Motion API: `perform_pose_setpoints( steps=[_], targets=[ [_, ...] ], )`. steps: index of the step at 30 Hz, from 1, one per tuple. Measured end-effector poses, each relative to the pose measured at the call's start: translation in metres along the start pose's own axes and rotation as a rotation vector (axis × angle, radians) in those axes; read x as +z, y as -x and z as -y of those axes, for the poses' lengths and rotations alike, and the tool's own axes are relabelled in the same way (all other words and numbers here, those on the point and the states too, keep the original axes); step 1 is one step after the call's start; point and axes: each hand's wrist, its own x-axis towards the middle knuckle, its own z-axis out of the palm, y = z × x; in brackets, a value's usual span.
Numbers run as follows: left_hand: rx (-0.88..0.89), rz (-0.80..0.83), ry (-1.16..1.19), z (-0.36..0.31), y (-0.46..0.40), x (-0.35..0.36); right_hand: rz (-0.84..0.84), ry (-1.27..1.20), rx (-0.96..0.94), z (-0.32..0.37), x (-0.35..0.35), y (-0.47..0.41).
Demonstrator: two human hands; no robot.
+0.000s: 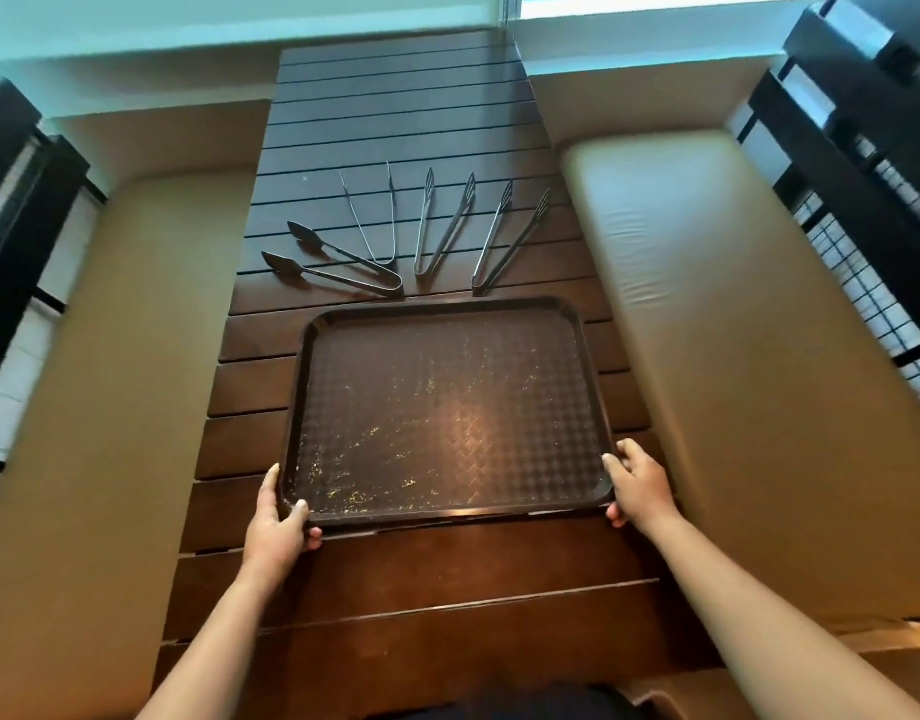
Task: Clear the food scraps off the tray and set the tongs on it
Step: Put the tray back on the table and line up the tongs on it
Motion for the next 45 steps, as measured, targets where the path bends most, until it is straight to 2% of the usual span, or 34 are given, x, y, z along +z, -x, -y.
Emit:
perform_pose_setpoints(
  steps=[5, 16, 18, 21, 24, 28, 30, 33, 38, 45],
  targets=[
    [-0.007, 0.036, -0.017, -0.007, -0.002, -0.006, -0.024, 0.039, 0.063, 0.007, 0.003, -0.001],
    [-0.079, 0.003, -0.066, -0.015, -0.005, -0.009, 0.077, 0.151, 0.144, 0.023, -0.008, -0.005],
    [-0.087, -0.014, -0.081, -0.016, -0.006, -0.008, 0.095, 0.199, 0.133, 0.026, -0.011, -0.01],
    [-0.1, -0.03, -0.134, -0.016, -0.005, -0.009, 0.028, 0.287, 0.056, 0.029, -0.012, -0.016],
    [-0.097, -0.094, -0.214, -0.024, -0.002, -0.01, -0.033, 0.302, 0.026, 0.033, -0.012, -0.022],
    [-0.075, -0.312, -0.492, -0.045, 0.005, -0.01, -0.041, 0.309, 0.007, 0.045, -0.013, -0.033],
    [-0.031, -0.363, -0.521, -0.062, 0.009, -0.003, -0.038, 0.313, -0.018, 0.051, -0.013, -0.039],
    [0.08, -0.332, -0.535, -0.092, 0.005, 0.017, -0.037, 0.317, -0.041, 0.062, -0.014, -0.051],
    [0.311, -0.21, -0.615, -0.136, -0.013, 0.067, -0.038, 0.338, -0.082, 0.078, -0.013, -0.07],
    [0.498, -0.017, -0.594, -0.201, -0.045, 0.148, -0.037, 0.358, -0.099, 0.096, -0.01, -0.094]
  ],
)
